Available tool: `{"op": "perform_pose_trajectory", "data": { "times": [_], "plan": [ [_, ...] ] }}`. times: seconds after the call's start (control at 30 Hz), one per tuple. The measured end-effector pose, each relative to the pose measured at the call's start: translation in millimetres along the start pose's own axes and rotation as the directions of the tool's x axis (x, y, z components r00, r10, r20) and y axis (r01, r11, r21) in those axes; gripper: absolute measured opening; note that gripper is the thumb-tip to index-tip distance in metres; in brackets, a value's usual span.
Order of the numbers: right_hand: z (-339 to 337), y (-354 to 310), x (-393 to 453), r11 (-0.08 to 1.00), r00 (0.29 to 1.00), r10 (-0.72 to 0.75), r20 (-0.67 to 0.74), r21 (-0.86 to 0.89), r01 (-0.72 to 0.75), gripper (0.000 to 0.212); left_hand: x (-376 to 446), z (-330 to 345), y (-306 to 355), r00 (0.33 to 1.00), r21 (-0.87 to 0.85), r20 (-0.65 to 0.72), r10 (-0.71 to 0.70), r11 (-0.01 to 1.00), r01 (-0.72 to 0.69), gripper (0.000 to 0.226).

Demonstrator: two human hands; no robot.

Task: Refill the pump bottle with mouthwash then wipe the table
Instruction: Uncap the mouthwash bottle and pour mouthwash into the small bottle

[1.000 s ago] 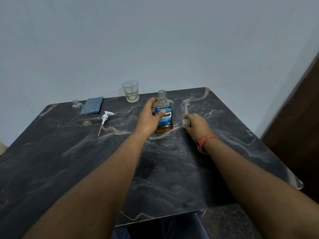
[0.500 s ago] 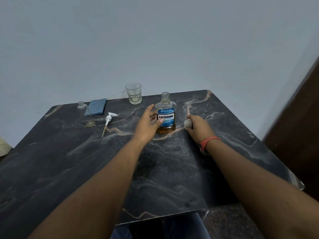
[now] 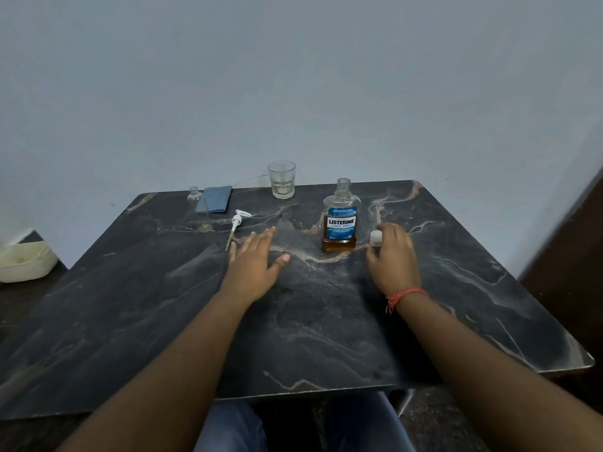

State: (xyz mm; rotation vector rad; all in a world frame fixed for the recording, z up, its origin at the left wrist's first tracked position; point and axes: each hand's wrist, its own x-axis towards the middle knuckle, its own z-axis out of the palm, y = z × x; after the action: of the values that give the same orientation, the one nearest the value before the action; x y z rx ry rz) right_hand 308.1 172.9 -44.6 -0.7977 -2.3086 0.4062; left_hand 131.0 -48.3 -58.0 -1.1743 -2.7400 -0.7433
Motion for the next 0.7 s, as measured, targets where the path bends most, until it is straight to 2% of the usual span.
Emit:
{"op": "perform_pose_trajectory", "data": {
  "times": [0.1, 0.23, 0.47, 0.7],
  "plan": [
    [7, -22, -24, 0.995, 0.994, -0.091, 0.052, -0.043, 0.093, 0.043, -16, -10, -26, 1.0, 0.141, -0.004, -0.013, 0.99, 0.013, 0.075],
    [20, -58, -42, 0.968, 0.965, -0.231, 0.125, -0.07, 0.241, 0.051, -33, -28, -51, 0.995, 0.209, -0.02, -0.102, 0.972, 0.104, 0.077],
    [43, -108, -41, 0.955, 0.932, -0.284, 0.224, -0.026, 0.297, 0.058, -38, -55, -92, 0.97, 0.234, -0.006, -0.244, 0.942, 0.239, 0.079],
    [77, -126, -22, 0.948, 0.898, -0.272, 0.346, -0.064, 0.312, 0.062, -5, -57, -128, 0.96, 0.228, 0.0, -0.28, 0.935, 0.273, 0.08]
  ]
}}
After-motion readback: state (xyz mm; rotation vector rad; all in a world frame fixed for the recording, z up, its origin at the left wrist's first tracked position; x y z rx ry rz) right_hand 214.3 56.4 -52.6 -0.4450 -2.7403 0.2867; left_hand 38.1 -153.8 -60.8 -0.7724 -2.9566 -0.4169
